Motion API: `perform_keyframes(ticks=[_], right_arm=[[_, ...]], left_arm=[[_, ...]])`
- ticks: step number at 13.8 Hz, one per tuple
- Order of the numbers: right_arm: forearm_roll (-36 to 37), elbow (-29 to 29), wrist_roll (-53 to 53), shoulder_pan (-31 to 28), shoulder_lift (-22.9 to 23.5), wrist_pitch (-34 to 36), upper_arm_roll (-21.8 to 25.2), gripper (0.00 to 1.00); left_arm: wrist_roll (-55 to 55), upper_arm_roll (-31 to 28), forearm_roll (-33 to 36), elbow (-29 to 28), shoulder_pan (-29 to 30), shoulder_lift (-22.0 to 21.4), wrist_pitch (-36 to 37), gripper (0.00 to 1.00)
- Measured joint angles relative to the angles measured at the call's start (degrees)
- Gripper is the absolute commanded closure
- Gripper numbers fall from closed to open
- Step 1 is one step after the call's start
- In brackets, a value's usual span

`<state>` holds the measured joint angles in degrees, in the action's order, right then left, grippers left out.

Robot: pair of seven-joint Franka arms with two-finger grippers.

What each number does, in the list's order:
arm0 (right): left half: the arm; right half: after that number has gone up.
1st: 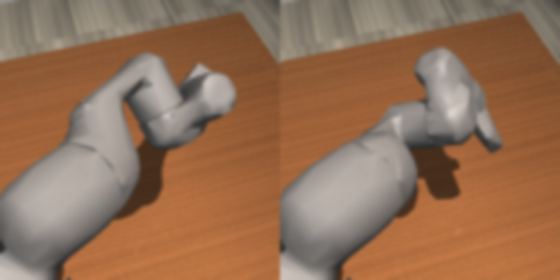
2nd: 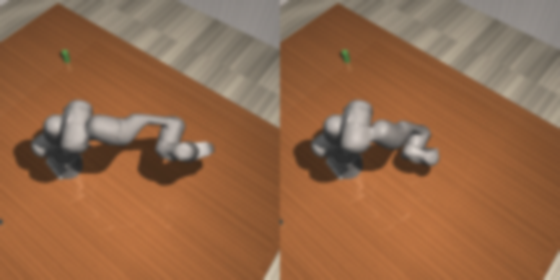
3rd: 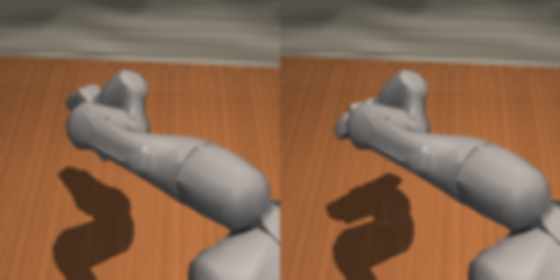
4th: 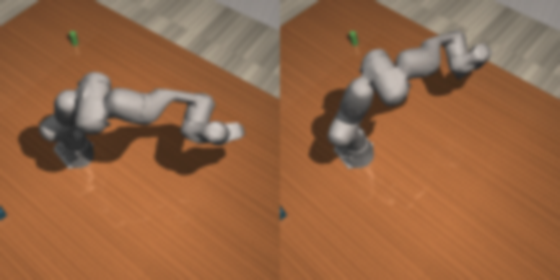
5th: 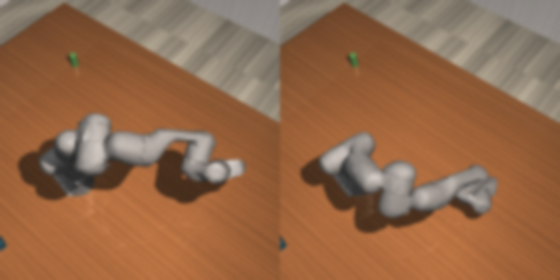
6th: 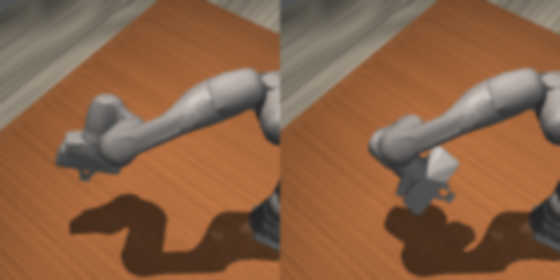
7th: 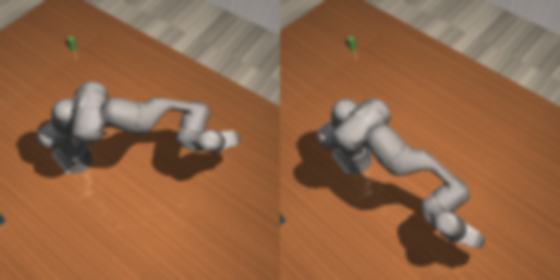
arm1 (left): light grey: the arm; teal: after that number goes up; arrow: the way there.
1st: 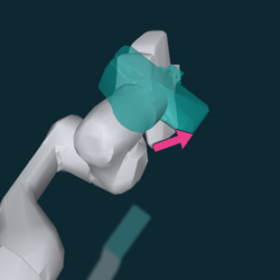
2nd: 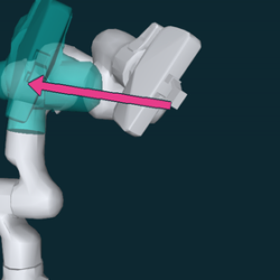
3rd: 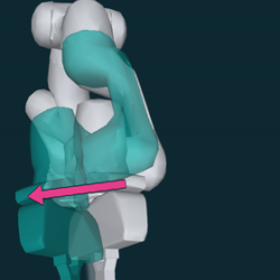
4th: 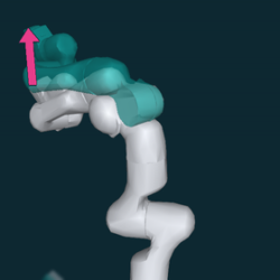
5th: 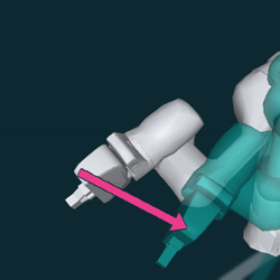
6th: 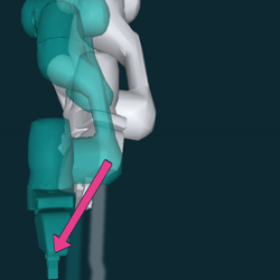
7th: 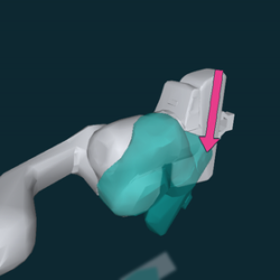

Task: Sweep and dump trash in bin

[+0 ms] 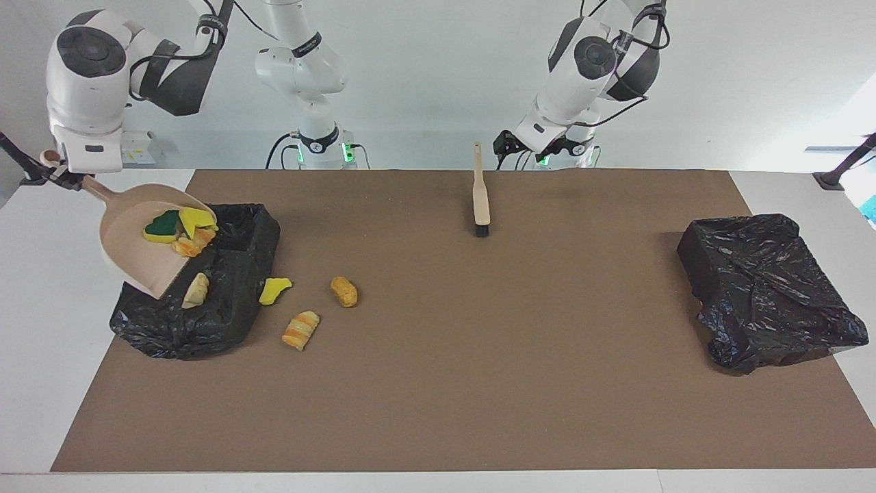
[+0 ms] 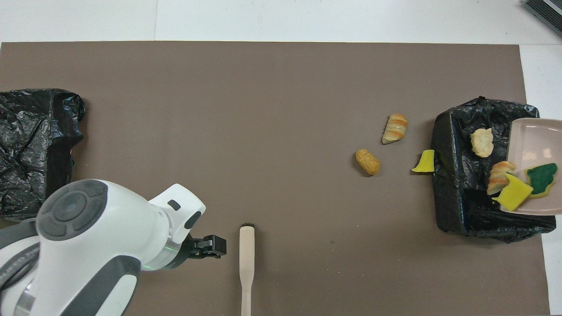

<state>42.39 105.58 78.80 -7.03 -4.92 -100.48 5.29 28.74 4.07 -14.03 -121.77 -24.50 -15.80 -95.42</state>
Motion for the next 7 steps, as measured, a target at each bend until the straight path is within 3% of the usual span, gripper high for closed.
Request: perform_keyframes(ticks=[2, 7], right_arm=[[3.3, -0.2, -0.6, 3.2, -1.4, 2.1, -0.2, 1.0], [3.7, -0.4, -0.7, 3.0, -1.6, 1.5, 1.0, 1.0]], left_arm=[[-3.6, -0.1, 2.8, 3.8, 3.2, 0.5, 0.7, 0.0], [-12.5, -0.1, 9.3, 10.3, 10.7, 4.2, 0.7, 0.0]])
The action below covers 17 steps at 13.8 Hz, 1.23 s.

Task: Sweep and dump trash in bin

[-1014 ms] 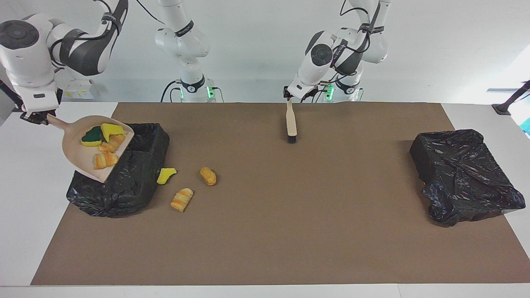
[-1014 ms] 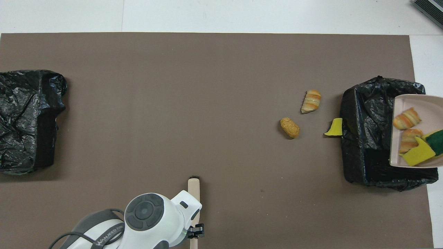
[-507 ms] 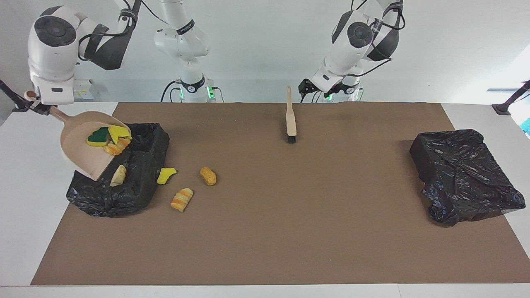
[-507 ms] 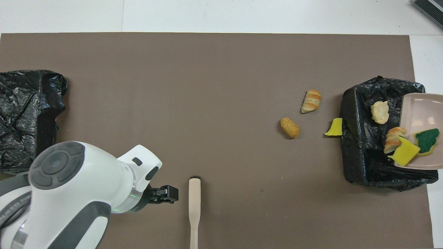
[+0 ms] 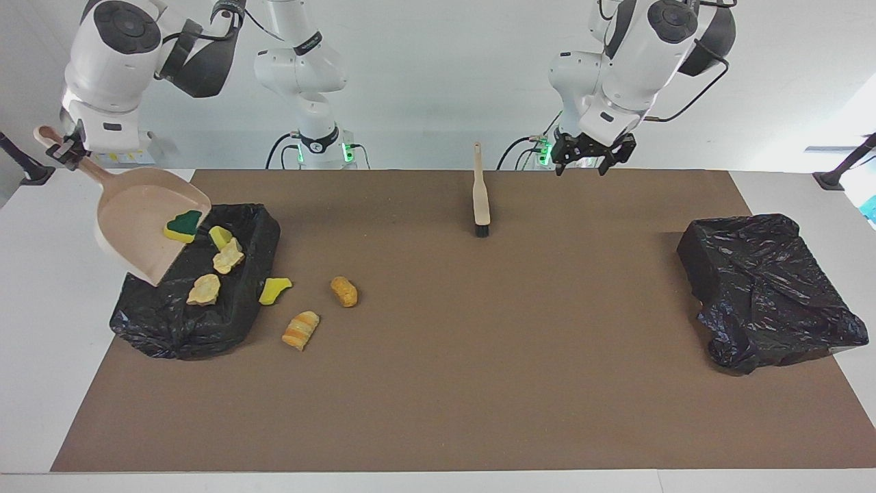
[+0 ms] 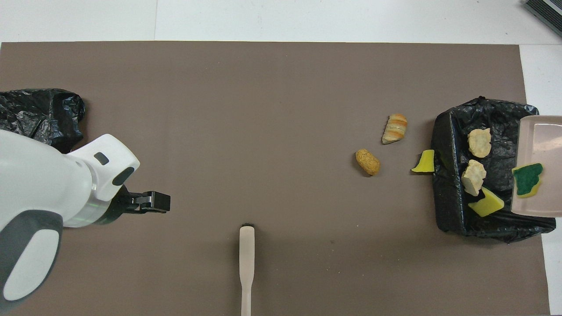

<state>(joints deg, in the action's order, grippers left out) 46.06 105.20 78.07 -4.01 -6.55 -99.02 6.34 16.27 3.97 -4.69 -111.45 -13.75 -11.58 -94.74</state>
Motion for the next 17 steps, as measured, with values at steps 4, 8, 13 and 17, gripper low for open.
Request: perform_keyframes(ticks=[4, 8, 13, 17], right_arm=[[0.0, -0.1, 0.2, 0.2, 0.1, -0.5, -0.6, 1.0], [0.6, -0.3, 1.2, 0.3, 0.1, -0.9, -0.8, 1.0], [2.7, -0.3, 3.6, 0.7, 0.2, -2.4, -0.9, 1.0], [2.9, -0.5, 5.8, 0.6, 0.2, -2.4, -0.7, 1.0]], left_arm=[[-3.8, 0.0, 1.8, 5.7, 4.1, 4.7, 0.0, 0.0], [-5.3, 0.2, 4.3, 10.4, 4.3, 7.7, 0.0, 0.0], [-10.3, 0.1, 6.9, 14.5, 4.6, 10.4, 0.5, 0.0], [-13.2, 0.0, 7.0, 17.4, 6.5, 11.8, 4.1, 0.0]])
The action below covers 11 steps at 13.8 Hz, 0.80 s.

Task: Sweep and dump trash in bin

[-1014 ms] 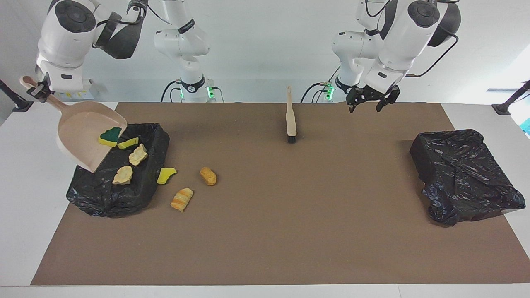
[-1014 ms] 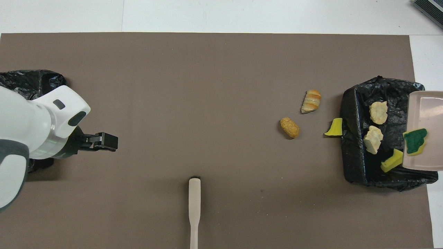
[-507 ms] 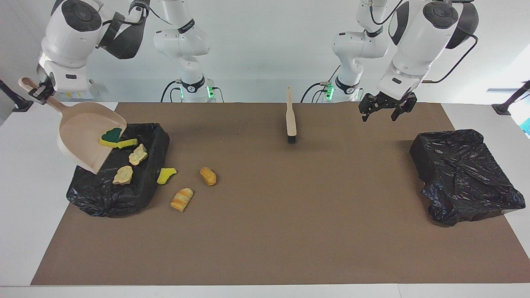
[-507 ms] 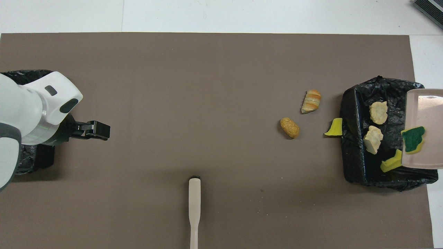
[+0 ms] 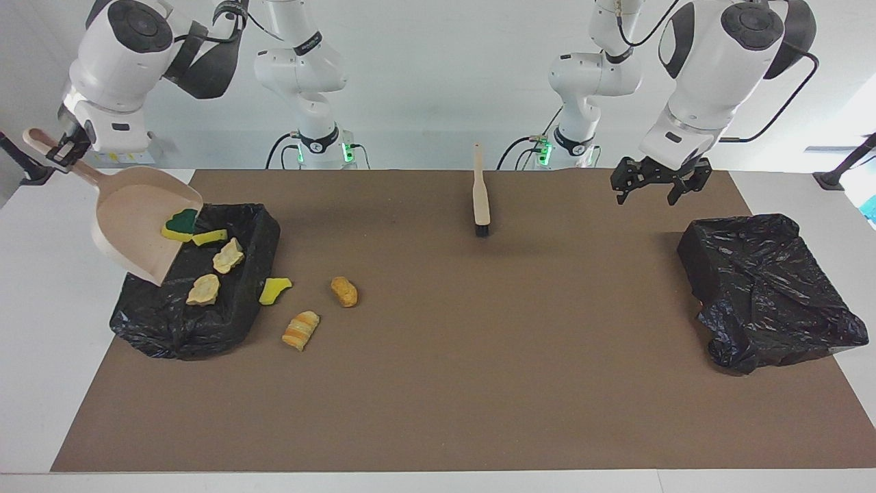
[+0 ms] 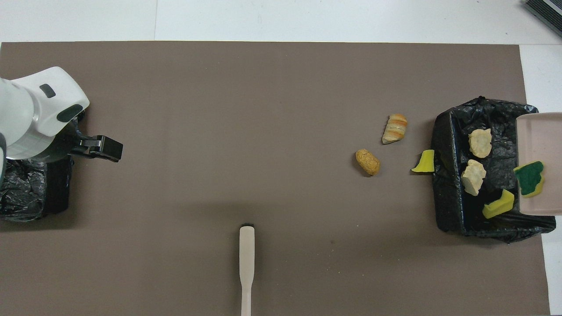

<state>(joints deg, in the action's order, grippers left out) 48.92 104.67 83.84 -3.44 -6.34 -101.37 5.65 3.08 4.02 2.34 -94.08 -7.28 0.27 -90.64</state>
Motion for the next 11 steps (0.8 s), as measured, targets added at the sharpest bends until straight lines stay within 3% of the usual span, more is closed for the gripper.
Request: perform_keyframes(ticks=[5, 11], right_arm=[[1.2, -0.5, 1.5, -0.1, 0.0, -1.0, 0.2, 1.0], [-14.8, -0.4, 0.0, 0.0, 0.0, 0.0, 0.3, 1.0]], left_arm=[[-2.5, 0.0, 0.0, 1.3, 0.2, -0.3, 0.7, 0.0], [-4.1, 0.0, 0.0, 1.5, 1.2, -1.3, 2.2, 0.0]])
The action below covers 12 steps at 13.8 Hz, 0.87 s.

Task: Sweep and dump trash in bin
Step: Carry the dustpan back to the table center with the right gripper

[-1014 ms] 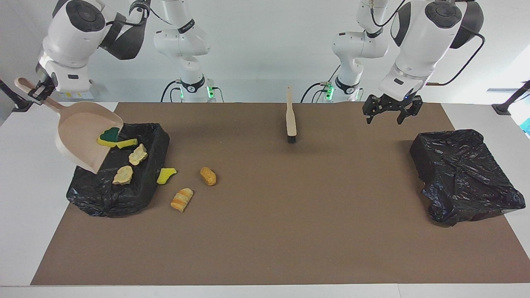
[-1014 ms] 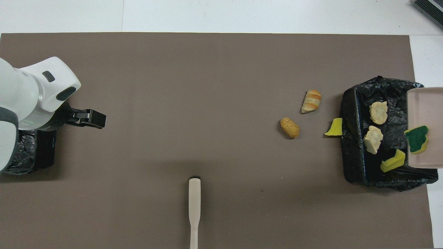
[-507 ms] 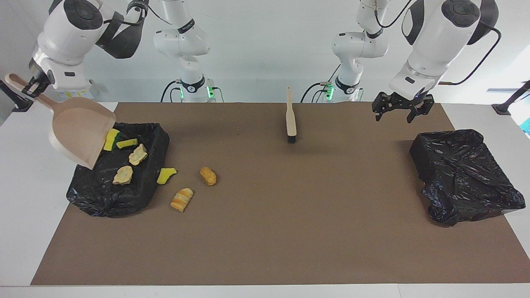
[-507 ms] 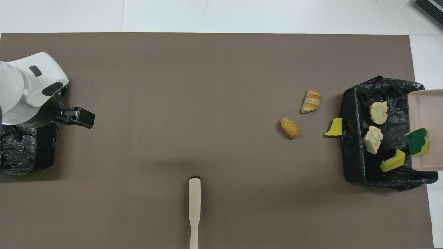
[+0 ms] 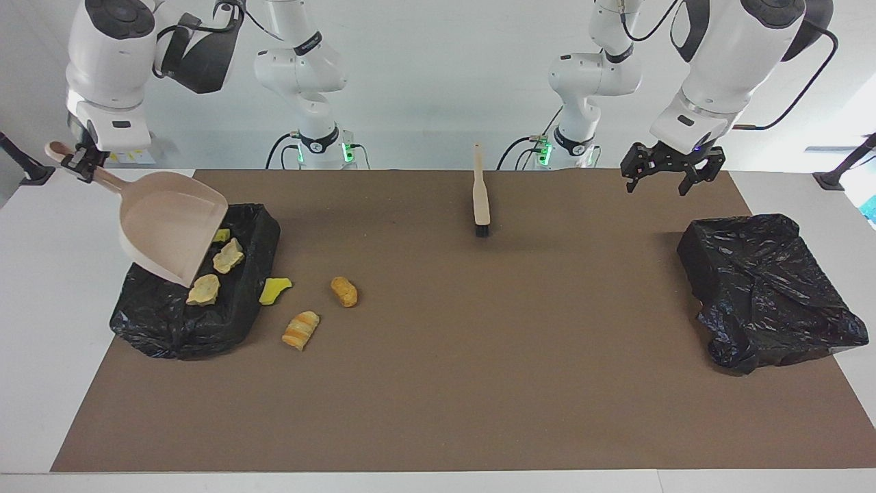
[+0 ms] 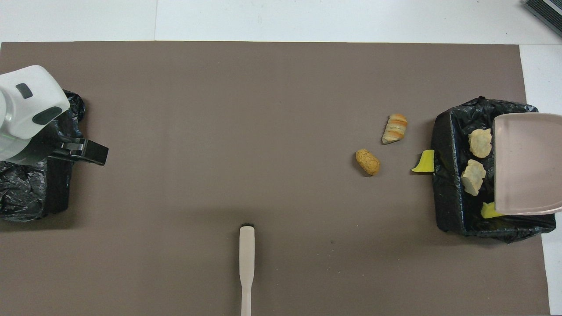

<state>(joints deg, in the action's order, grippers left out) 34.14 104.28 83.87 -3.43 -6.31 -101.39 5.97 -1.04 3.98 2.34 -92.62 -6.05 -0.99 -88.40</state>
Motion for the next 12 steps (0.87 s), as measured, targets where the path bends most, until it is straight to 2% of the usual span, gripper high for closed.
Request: perform_keyframes(ticks=[3, 6, 9, 12], right_arm=[[-9.9, 0.0, -13.7, 0.5, 0.0, 4.6, -0.7, 1.0], [-15.5, 0.0, -31.6, 4.2, -0.3, 9.3, -2.6, 1.0], [-23.0, 0.2, -51.6, 7.9, -0.3, 9.8, -4.1, 1.0], [-28.4, 0.8, -63.1, 11.2, 1.8, 8.5, -4.1, 1.0]], left_arm=[[-5.3, 0.0, 0.0, 0.0, 1.5, 0.0, 0.0, 0.0], [-6.7, 0.0, 0.0, 0.0, 2.1, 0.0, 0.0, 0.0], [-6.7, 0.1, 0.0, 0.0, 2.1, 0.0, 0.0, 0.0], [-6.8, 0.1, 0.0, 0.1, 2.1, 0.0, 0.0, 0.0]])
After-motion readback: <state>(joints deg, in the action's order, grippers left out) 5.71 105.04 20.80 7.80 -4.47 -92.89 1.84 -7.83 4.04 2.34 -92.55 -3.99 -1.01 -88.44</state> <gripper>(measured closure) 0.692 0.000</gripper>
